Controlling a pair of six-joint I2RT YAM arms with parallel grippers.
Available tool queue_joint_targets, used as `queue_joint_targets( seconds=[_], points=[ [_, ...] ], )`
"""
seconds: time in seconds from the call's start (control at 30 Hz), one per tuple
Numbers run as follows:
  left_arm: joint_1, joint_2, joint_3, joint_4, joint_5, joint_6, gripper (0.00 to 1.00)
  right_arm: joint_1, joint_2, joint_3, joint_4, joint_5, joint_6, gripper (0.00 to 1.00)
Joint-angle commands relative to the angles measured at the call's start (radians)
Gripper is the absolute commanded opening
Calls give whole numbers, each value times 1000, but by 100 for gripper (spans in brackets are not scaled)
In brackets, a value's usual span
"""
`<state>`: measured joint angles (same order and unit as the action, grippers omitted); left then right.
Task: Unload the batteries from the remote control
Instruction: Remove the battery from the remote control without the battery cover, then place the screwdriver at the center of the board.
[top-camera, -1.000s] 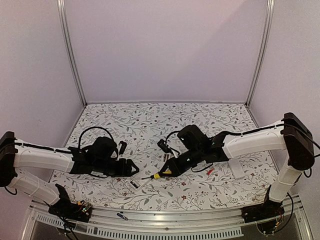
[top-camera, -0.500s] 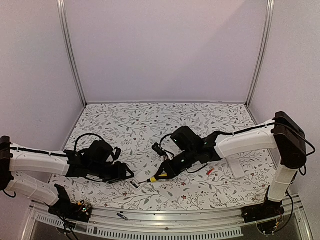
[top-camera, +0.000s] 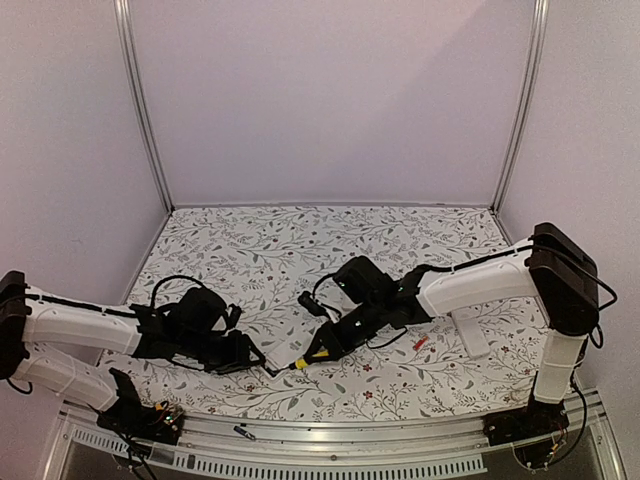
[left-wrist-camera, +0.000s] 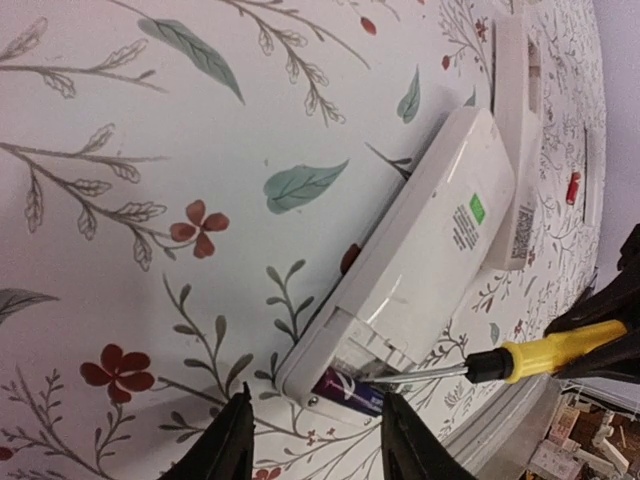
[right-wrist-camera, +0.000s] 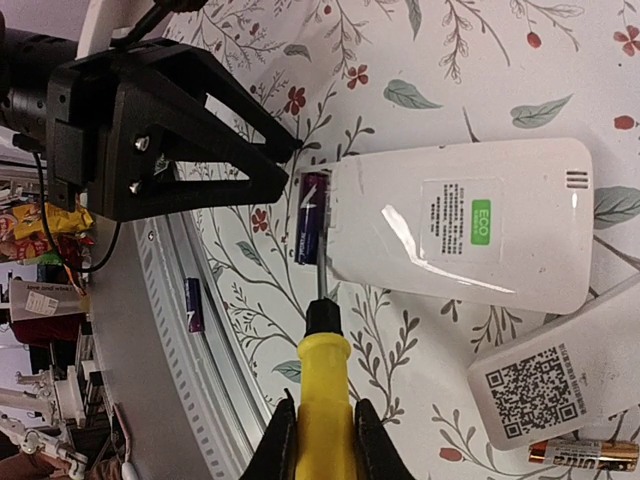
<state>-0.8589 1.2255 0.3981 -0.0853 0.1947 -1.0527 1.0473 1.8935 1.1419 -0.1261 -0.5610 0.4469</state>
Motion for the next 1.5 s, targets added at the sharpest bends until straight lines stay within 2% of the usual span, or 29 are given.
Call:
queue_joint_targets(
  seconds=[0.0, 0.23, 0.73, 0.93, 1.13, 1.3, 1.47],
  points=[
    [6, 28, -13, 28, 15, -4, 41, 5, 46, 24, 18, -44, 28, 0],
    [6, 46, -15, 40, 22, -4, 31, 2, 74, 26, 33, -73, 51, 0],
    [6, 31, -6, 35, -7, -1, 30, -10, 42, -11, 101, -93, 70, 0],
    [10, 3, 26, -7, -46, 29, 37, -10, -9, -25, 118, -80, 57, 0],
    [45, -23, 101, -89, -82, 119, 58, -13, -94, -45, 137, -19, 22, 0],
    [127, -23, 213, -166, -75, 244, 76, -49, -211, -90, 128, 77, -2, 0],
    [237, 30, 327, -197, -25, 404, 80, -124, -331, -169, 74, 246, -10, 0]
  ],
)
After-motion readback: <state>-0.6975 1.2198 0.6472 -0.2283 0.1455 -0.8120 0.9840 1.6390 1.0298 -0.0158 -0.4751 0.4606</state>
